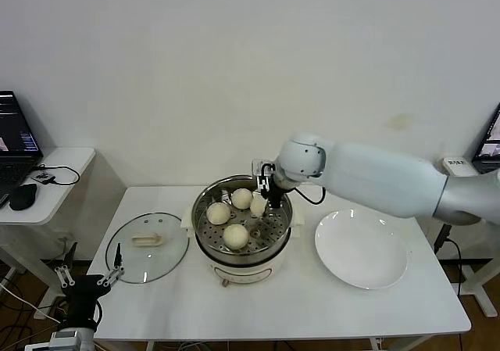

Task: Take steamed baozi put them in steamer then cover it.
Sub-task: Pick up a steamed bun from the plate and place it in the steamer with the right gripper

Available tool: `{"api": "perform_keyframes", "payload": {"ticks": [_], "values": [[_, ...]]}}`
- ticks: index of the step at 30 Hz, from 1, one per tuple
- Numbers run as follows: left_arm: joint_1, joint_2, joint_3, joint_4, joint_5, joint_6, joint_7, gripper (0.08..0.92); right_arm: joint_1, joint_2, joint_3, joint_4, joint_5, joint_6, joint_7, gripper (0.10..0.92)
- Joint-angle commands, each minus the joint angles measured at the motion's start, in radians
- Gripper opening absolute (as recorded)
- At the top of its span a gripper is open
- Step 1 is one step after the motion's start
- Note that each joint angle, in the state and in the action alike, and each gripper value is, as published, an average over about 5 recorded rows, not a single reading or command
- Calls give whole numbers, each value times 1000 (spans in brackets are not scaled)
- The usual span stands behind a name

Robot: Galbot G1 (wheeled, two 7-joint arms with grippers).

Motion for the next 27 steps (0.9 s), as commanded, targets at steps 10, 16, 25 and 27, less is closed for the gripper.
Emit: {"api": "perform_keyframes", "payload": {"ticks": [10,16,25,27], "values": [[-7,0,6,4,1,1,1,823,-77,37,10,-40,-47,-29,27,602],[-5,0,2,3,-1,2,0,823,-65,8,44,-9,-42,-29,23,651],[-6,8,-5,10,-9,-1,0,823,-14,-160,143,151,-6,-24,37,820],[-8,8,-4,11,-10,0,0,823,-28,-211,172,202,32,-6,117,822]]}}
